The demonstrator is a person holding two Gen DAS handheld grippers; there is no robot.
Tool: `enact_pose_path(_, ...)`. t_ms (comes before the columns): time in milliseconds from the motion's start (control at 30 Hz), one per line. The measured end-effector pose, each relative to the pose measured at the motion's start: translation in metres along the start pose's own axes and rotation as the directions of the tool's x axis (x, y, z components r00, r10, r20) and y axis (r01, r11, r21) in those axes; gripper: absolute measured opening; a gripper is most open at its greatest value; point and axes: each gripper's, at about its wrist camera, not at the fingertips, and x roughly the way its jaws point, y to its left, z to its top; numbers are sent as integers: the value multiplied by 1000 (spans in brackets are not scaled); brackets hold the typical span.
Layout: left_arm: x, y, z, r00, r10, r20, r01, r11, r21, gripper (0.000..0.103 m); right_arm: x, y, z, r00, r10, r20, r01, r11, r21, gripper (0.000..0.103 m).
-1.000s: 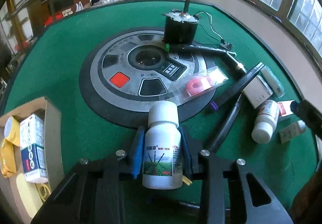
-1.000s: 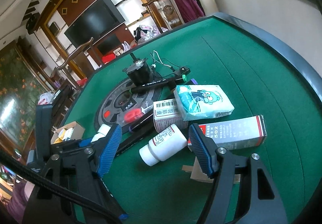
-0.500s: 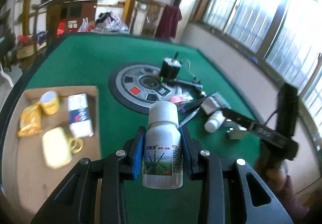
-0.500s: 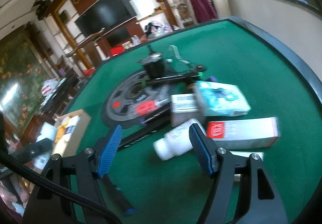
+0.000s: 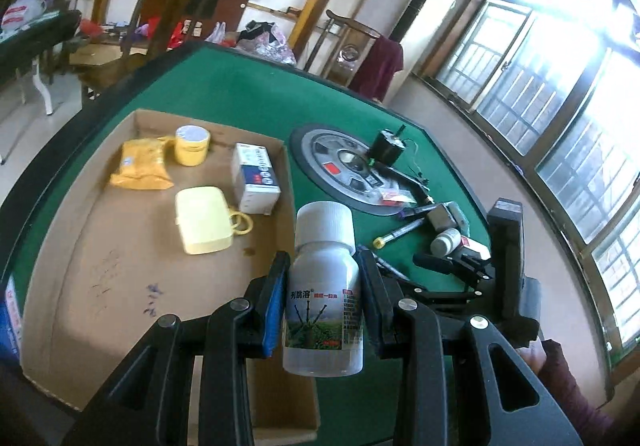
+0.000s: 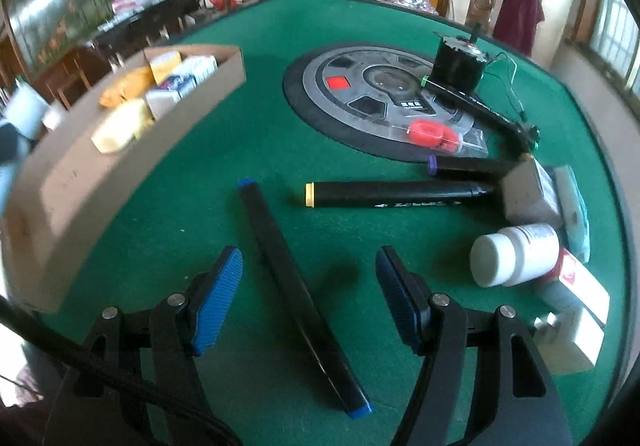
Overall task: Organize objects
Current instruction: 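Lift the pill bottle with the left tool while the right tool grasps a black marker, then carry the pill bottle and black marker into the box and release both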
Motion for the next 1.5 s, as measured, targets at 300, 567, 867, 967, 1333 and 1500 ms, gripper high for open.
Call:
enact_pose_path(300,-5,19,-10,999,36,24,-35,999,-35,29,-3,6,-3,1000,3,-17,-2,999,50,17)
enact_pose_path(567,-16,38,-13,997,57,48,-54,996,-67,29,-21,-8,-8,984,174,32,-177,962,209,12)
enact_pose_path(867,-31,72,-6,988,131,87,-122,987,-105,29,-63,2,10,939,301,168,-335,910,245,12)
enact_pose_path(967,-33,86,-2,983,157,90,-147,982,-115,29,-79,15,24,929,304,209,-347,915,208,12)
enact_pose_path(1333,0,123,29,968,252,12,-250,966,-68,29,-69,95,84,872,476,111,-486,870,84,13)
enact_pose_path(1500,20,131,35,967,249,-45,-252,967,-49,29,-26,125,96,852,524,11,-522,846,107,13)
